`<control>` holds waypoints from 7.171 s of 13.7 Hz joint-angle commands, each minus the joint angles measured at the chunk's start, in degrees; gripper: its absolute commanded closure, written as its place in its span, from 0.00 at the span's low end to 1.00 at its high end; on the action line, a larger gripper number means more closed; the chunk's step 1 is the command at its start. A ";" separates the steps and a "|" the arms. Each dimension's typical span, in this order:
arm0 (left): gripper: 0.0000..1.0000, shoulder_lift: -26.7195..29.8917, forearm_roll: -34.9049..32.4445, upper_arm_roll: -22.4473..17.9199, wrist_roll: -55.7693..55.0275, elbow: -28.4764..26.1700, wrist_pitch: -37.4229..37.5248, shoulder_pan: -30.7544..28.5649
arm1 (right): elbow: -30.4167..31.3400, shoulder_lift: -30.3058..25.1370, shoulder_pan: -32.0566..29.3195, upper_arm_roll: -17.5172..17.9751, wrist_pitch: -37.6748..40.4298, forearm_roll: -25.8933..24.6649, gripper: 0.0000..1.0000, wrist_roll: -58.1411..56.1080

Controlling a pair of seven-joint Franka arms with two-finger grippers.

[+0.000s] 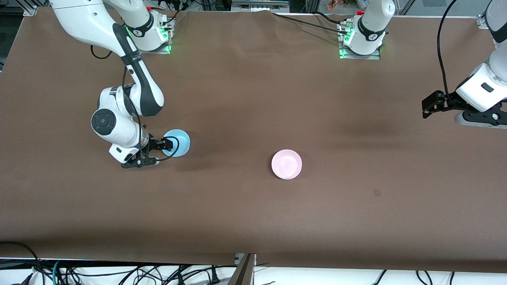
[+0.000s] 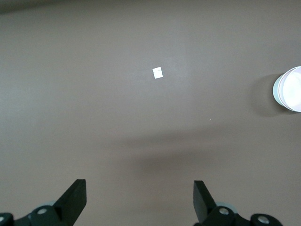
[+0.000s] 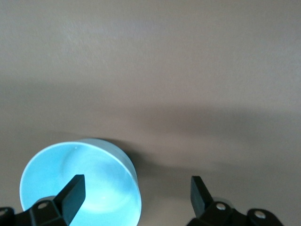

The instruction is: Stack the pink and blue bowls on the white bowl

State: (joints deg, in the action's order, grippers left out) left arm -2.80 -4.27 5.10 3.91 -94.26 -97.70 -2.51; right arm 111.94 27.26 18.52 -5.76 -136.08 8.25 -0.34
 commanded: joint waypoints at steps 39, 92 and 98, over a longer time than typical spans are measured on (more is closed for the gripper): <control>0.00 -0.81 0.06 1.40 1.45 2.42 -0.12 0.76 | -41.25 19.65 22.70 4.27 2.14 14.51 1.00 50.78; 0.00 -1.07 0.23 1.31 1.80 2.51 -0.04 0.67 | -19.88 -19.50 24.19 -19.11 40.12 2.68 0.01 27.68; 0.00 -1.07 0.32 1.31 1.80 2.51 -0.03 0.58 | -11.48 -24.54 24.10 -25.34 34.48 1.77 0.01 20.03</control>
State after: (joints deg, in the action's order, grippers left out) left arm -3.14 -4.26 6.37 4.29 -93.30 -98.15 -1.66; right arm 98.52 4.18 41.75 -29.80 -99.96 10.72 20.72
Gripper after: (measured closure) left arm 0.000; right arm 0.009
